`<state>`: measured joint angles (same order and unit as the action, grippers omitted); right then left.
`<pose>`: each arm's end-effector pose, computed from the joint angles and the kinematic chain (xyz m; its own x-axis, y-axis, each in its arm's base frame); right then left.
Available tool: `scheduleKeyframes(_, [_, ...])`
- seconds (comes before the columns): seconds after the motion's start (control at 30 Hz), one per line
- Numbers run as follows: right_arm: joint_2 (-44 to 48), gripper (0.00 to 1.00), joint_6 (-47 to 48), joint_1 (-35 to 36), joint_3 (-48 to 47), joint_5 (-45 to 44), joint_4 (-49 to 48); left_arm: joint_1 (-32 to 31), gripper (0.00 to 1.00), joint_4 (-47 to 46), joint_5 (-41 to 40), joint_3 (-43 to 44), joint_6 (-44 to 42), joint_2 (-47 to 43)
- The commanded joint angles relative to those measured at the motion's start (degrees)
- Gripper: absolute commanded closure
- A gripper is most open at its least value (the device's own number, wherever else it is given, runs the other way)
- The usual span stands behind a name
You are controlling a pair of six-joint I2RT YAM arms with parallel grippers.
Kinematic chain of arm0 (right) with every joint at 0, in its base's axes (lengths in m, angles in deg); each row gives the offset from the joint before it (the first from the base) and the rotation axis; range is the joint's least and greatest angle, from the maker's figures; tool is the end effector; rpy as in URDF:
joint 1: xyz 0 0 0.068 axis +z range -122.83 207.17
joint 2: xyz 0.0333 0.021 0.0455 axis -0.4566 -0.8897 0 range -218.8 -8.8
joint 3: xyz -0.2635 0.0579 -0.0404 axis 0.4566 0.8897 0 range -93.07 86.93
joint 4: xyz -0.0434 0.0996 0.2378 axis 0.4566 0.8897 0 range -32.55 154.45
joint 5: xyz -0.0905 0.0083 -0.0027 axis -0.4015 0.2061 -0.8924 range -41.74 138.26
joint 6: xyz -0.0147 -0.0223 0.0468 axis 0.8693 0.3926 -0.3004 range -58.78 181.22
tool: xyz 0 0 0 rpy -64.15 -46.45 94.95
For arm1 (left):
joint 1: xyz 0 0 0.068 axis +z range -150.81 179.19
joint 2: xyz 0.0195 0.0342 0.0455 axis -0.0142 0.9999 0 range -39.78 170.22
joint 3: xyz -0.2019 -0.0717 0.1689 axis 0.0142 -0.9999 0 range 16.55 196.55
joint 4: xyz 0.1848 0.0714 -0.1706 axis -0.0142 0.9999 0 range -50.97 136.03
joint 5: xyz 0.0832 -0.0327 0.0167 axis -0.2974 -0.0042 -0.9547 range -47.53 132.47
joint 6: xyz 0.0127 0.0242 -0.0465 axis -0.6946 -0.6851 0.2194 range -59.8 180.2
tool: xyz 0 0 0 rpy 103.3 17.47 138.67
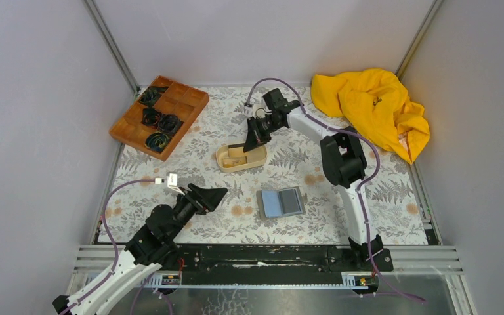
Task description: Take the credit cards out of the card holder
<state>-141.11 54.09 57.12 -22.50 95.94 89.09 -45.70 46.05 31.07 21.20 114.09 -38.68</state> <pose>0.4232 0.2742 0.1889 -0.7880 -0.3577 -0.5011 -0.6149 0.4167 0.6696 0.0797 -0.0695 0.1871 -0.4714 -0.6483 -0.5979 0.2906 0.5259 -0.7994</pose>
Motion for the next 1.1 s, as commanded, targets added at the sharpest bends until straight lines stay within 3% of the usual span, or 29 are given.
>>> scheduleKeyframes(0.0, [1.5,1.00,0.8,1.4,-0.6,2.1,-0.4,0.5,0.15,1.3,-1.1,1.1,-1.4,-1.4])
scheduleKeyframes(0.77, [-6.7,1.00,0.4,3.9,-8.8,1.2,3.8,0.4,0.15,1.9,-1.7,0.2,-1.5,-1.3])
scheduleKeyframes(0.83, [-6.4,0.81,0.2,3.9,-8.5,1.1,3.5,0.4,0.15,2.1,-1.8,0.3,-1.7,-1.4])
scheduleKeyframes(0.93, [-4.8,0.61,-0.1,4.0,-7.1,-0.7,2.5,0.5,0.15,2.3,-1.9,0.5,-1.8,-1.3])
scheduleKeyframes(1.07, [-1.6,0.55,-0.7,4.0,-4.6,-4.1,0.9,0.5,0.15,2.1,-1.9,0.2,-1.5,-1.3])
